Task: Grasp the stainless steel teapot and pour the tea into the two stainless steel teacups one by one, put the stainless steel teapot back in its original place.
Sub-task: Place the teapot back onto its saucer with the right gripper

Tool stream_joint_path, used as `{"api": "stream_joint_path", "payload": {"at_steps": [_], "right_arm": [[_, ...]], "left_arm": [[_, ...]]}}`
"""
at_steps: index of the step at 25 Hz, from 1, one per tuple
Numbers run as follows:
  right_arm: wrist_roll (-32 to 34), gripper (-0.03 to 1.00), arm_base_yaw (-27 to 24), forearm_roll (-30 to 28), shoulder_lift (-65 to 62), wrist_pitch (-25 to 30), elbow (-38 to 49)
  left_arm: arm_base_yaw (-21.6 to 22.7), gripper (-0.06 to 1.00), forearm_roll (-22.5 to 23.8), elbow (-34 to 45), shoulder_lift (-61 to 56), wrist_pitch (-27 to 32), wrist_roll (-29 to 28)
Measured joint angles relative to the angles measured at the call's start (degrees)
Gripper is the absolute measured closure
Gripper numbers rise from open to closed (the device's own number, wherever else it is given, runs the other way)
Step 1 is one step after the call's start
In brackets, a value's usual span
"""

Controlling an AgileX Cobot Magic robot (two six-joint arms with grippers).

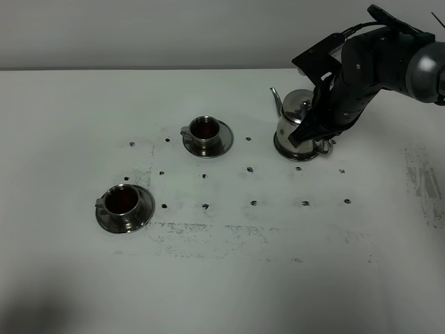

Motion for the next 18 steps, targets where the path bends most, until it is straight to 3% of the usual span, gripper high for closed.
{"api": "stream_joint_path", "payload": {"at_steps": [13, 15, 18], "right_arm": [[0.0, 0.76, 0.0, 0.05, 0.19, -0.18, 0.0], [0.0, 0.73, 0.0, 0.06, 0.19, -0.24, 0.0], [0.0, 0.59, 0.0, 0.11, 0.19, -0.43, -0.09]], "left_arm": [[0.0, 0.39, 0.0, 0.0, 0.0, 0.0, 0.0], [0.0, 0.39, 0.0, 0.0, 0.0, 0.0, 0.0], [0.0, 0.39, 0.0, 0.0, 0.0, 0.0, 0.0]]}}
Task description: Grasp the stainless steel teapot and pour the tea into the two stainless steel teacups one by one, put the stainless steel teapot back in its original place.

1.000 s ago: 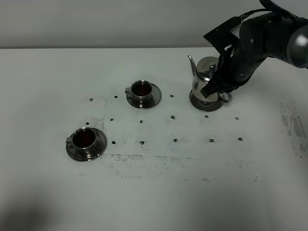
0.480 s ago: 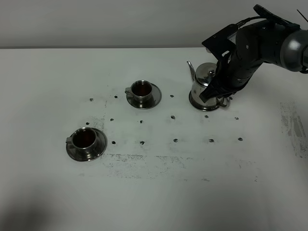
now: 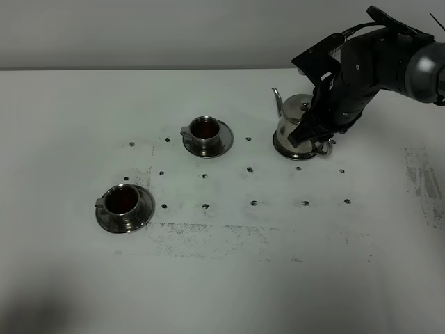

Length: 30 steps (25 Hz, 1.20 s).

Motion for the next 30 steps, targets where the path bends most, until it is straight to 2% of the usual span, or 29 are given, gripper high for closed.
{"api": "stream_joint_path", "payload": {"at_steps": [4, 8, 17, 24, 30], "right_arm": [[0.05, 0.42, 0.0, 0.0, 0.0, -0.05, -0.05], [0.05, 0.37, 0.0, 0.0, -0.75, 0.18, -0.05], [0.22, 0.44, -0.4, 0.01, -14.31, 5.96, 2.93], [0.22, 0.52, -1.81, 1.86, -32.23, 8.02, 16.36], [0.22, 0.58, -2.27, 3.77, -51.88, 8.32, 31.31]], "left_arm": [[0.0, 0.39, 0.0, 0.0, 0.0, 0.0, 0.0], [0.0, 0.39, 0.0, 0.0, 0.0, 0.0, 0.0], [0.0, 0.39, 0.0, 0.0, 0.0, 0.0, 0.0], [0.0, 0.39, 0.0, 0.0, 0.0, 0.0, 0.0], [0.0, 0.39, 0.0, 0.0, 0.0, 0.0, 0.0]]}}
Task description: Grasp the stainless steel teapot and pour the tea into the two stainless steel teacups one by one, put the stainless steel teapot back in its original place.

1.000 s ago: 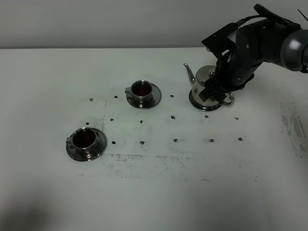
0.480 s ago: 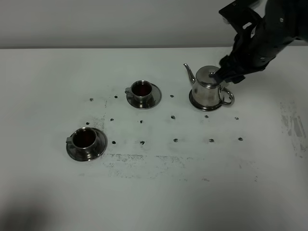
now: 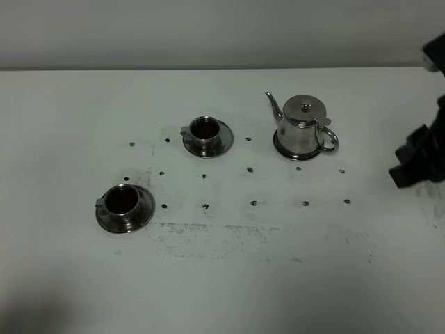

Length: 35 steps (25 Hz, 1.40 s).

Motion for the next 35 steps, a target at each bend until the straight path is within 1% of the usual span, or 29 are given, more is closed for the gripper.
{"api": "stream_joint_path", "payload": {"at_steps": [1, 4, 7, 9, 12, 14, 17, 22, 31, 35], "right_arm": [[0.0, 0.59, 0.0, 0.0, -3.58, 0.0, 2.67], [0.0, 0.62, 0.0, 2.52, -14.21, 0.92, 10.12], [0.0, 0.64, 0.0, 5.39, -24.57, 4.92, 16.04], [0.0, 0.65, 0.0, 5.82, -30.53, 9.0, 18.42], [0.0, 0.68, 0.0, 5.56, -37.22, 12.29, 20.43], [0.0, 0.69, 0.0, 5.19, -40.52, 12.52, 21.76], [0.0, 0.71, 0.0, 5.23, -44.44, 11.22, 25.0], [0.95, 0.73, -0.34, 5.24, -48.4, 12.07, 27.51], [2.96, 0.73, -5.3, 4.1, -57.75, 11.97, 27.57], [3.0, 0.73, -8.55, 4.01, -61.29, 11.97, 27.62]], "left_arm": [[0.0, 0.39, 0.0, 0.0, 0.0, 0.0, 0.0], [0.0, 0.39, 0.0, 0.0, 0.0, 0.0, 0.0], [0.0, 0.39, 0.0, 0.0, 0.0, 0.0, 0.0], [0.0, 0.39, 0.0, 0.0, 0.0, 0.0, 0.0], [0.0, 0.39, 0.0, 0.0, 0.0, 0.0, 0.0], [0.0, 0.39, 0.0, 0.0, 0.0, 0.0, 0.0], [0.0, 0.39, 0.0, 0.0, 0.0, 0.0, 0.0], [0.0, 0.39, 0.0, 0.0, 0.0, 0.0, 0.0], [0.0, 0.39, 0.0, 0.0, 0.0, 0.0, 0.0], [0.0, 0.39, 0.0, 0.0, 0.0, 0.0, 0.0]]}}
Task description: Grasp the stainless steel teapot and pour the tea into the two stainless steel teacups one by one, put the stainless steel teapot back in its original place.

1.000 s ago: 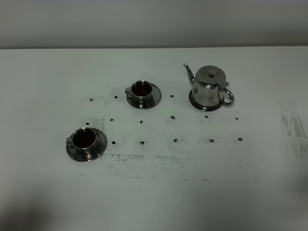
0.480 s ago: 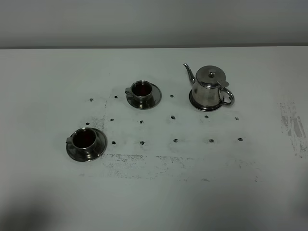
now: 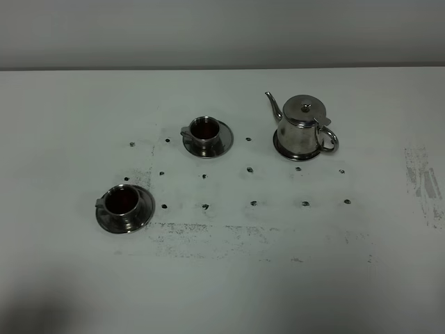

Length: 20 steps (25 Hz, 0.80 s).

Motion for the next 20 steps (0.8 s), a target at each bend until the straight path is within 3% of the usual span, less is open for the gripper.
{"api": "stream_joint_path", "payload": {"at_steps": [20], "right_arm": [[0.36, 0.73, -1.73, -0.17, -6.73, 0.0, 0.0]], "left_arm": [[0.0, 0.39, 0.0, 0.0, 0.0, 0.0, 0.0]]}}
